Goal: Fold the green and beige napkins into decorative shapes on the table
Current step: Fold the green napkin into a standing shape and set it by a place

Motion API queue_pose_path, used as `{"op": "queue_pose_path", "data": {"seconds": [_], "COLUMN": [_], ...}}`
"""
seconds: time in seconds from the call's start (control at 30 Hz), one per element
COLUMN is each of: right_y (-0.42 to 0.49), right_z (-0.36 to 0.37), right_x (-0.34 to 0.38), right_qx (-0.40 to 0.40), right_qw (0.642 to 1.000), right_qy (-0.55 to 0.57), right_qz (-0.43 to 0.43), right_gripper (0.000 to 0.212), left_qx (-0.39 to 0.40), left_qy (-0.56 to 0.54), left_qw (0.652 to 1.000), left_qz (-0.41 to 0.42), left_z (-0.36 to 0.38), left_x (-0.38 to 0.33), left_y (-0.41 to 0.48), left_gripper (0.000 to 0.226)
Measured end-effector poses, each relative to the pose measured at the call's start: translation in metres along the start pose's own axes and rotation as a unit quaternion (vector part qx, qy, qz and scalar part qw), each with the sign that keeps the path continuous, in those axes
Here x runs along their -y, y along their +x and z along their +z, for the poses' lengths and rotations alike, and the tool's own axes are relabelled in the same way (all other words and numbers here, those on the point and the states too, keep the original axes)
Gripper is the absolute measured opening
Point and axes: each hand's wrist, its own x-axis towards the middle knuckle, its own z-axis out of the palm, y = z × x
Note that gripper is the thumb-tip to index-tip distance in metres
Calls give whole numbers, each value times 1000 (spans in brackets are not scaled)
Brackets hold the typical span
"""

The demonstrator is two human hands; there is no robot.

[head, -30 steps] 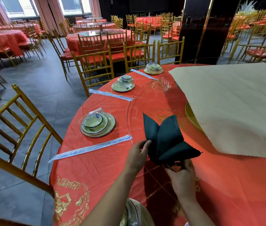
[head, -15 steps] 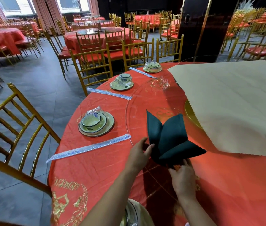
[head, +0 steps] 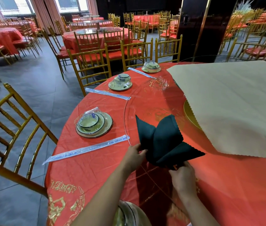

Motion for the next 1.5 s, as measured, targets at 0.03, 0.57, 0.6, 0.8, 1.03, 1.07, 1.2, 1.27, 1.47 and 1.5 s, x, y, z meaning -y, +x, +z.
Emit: {"op": "queue_pose_path", "data": {"seconds": [0.03, 0.57, 0.6, 0.8, 1.03, 1.07, 1.2, 1.27, 1.47, 1.5], "right_y": [0, -11, -11, -14, -26, -27, -25, -26, -25, -25], "right_z": [0, 6, 6, 7, 2, 2, 1, 2, 8, 7], "right_x": [0, -2, -2, -9, 9, 10, 11, 9, -5, -5], "right_qx": [-2, -7, -10, 3, -19, -17, -8, -6, 0, 4], "right_qw": [1000, 1000, 1000, 998, 990, 988, 984, 985, 988, 988], "right_qy": [1, -7, -24, -63, 136, 142, 162, 156, 133, 142], "right_qz": [2, -9, -16, -23, -41, -50, -68, -67, -73, -64], "right_gripper": [21, 50, 48, 44, 54, 56, 48, 49, 43, 45], "left_qx": [-1, 19, 29, 41, 45, 44, 38, 41, 55, 57], "left_qy": [12, 33, 39, 101, 110, 98, 66, 49, 27, 29], "left_qw": [1000, 999, 999, 993, 989, 991, 993, 993, 986, 985], "left_qz": [8, 13, 13, 49, 83, 86, 91, 102, 152, 160], "left_z": [0, -2, -4, -14, -11, -9, -8, -11, -19, -21], "left_x": [3, 23, 23, 4, 20, 22, 35, 34, 23, 21], "left_y": [0, 1, 2, -10, -4, -2, 5, 4, -1, -2], "left_gripper": [49, 63, 64, 68, 54, 53, 58, 65, 59, 58]}}
